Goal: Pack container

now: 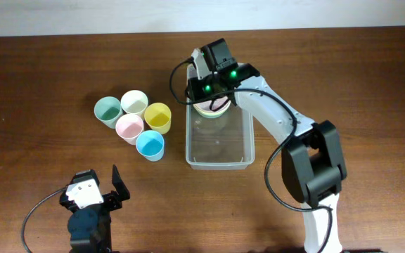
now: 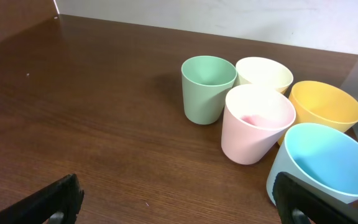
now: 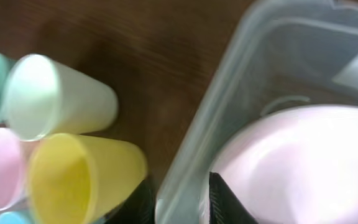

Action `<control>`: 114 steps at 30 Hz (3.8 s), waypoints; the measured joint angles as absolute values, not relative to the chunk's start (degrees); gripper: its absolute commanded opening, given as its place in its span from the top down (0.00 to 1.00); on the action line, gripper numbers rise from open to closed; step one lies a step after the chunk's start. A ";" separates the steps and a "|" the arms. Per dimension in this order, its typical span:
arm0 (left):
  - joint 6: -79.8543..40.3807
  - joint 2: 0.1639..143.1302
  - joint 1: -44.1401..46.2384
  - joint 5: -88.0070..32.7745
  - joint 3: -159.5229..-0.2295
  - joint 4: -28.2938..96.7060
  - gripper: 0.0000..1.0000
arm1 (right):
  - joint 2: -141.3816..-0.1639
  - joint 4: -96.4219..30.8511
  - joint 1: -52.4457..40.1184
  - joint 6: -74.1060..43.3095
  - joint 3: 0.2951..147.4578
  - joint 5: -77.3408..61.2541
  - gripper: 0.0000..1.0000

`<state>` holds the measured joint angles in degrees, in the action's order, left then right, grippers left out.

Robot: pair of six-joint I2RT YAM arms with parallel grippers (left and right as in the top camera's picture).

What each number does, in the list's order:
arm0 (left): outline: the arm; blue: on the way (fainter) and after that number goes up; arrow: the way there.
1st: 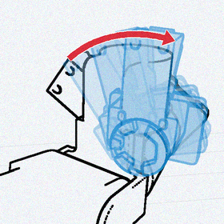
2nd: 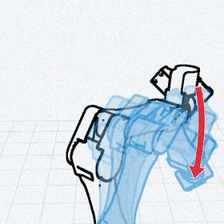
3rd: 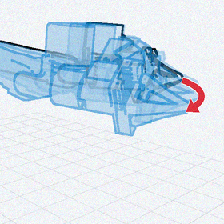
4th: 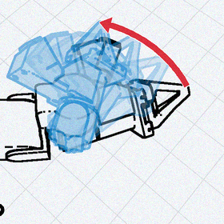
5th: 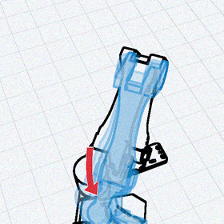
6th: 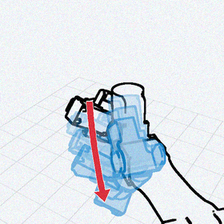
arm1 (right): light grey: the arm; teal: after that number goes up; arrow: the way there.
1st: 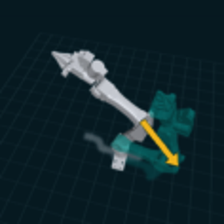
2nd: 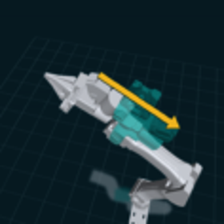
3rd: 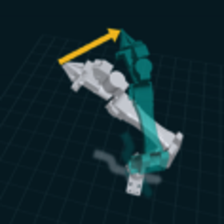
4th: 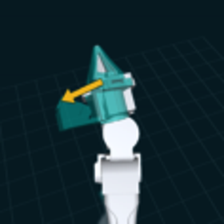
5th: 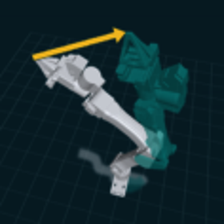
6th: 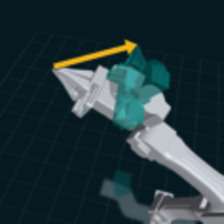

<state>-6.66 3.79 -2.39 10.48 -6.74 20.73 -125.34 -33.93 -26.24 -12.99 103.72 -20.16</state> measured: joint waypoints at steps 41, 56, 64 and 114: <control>-6.66 3.79 -2.39 5.19 -6.61 18.65 0.00 | -100.62 -74.15 21.78 -16.49 120.42 -12.71 0.01; -14.57 28.97 -6.28 -3.36 -29.06 27.05 0.00 | -100.64 -74.22 21.76 -16.56 120.42 -12.93 0.01; -13.69 68.53 -12.62 -9.58 -63.13 44.07 0.00 | -100.68 -74.28 21.76 -16.56 120.36 -13.02 0.01; -16.75 109.69 -15.94 -12.62 -85.93 47.90 0.99 | -100.68 -74.19 21.76 -16.56 120.33 -12.95 0.01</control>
<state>-16.75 109.69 -15.94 -12.62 -85.93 47.90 -100.68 -74.19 21.76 -16.56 120.33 -12.95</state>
